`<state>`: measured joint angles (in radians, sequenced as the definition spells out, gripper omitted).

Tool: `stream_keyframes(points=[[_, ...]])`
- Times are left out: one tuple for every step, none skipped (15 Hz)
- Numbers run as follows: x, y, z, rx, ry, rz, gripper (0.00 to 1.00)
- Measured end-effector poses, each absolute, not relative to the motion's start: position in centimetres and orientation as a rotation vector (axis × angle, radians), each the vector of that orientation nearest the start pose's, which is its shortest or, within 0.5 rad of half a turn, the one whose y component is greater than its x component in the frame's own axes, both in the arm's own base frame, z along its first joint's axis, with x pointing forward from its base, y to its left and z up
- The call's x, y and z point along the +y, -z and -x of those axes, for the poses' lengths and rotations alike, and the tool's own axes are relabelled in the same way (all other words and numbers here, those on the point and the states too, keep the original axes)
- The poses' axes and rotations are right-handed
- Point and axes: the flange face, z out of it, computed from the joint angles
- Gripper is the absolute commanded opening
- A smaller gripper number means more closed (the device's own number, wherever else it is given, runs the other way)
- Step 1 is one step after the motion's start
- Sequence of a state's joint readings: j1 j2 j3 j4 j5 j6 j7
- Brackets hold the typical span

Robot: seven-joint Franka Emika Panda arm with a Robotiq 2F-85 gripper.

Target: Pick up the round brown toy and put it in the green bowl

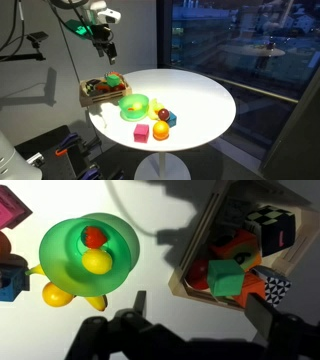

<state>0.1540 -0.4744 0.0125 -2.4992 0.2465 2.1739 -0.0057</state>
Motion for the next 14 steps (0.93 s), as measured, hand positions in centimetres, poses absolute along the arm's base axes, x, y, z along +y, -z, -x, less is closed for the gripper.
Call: stream_keyframes(points=[[7.8,-46.6,-40.7,-0.068,0.195,2.916,1.0],[7.8,-46.7,-40.7,-0.068,0.196,2.916,1.0],[7.8,-46.7,-40.7,-0.068,0.197,2.916,1.0],[7.8,-46.7,-40.7,-0.068,0.197,2.916,1.0],[7.8,-46.7,-40.7,-0.068,0.197,2.916,1.0],[7.8,-46.7,-40.7,-0.068,0.197,2.916,1.0],[7.8,-46.7,-40.6,-0.069,0.196,2.916,1.0],[7.9,-46.6,-40.6,-0.071,0.194,2.92,1.0],[7.9,-46.5,-40.6,-0.072,0.192,2.924,1.0],[7.7,-46.4,-40.7,-0.075,0.192,2.933,1.0],[7.5,-46.3,-40.7,-0.076,0.193,2.946,1.0],[7.2,-46.3,-40.8,-0.077,0.195,2.961,1.0],[6.7,-46.3,-41.0,-0.076,0.2,2.976,1.0],[6.2,-46.3,-41.1,-0.074,0.207,2.993,1.0]])
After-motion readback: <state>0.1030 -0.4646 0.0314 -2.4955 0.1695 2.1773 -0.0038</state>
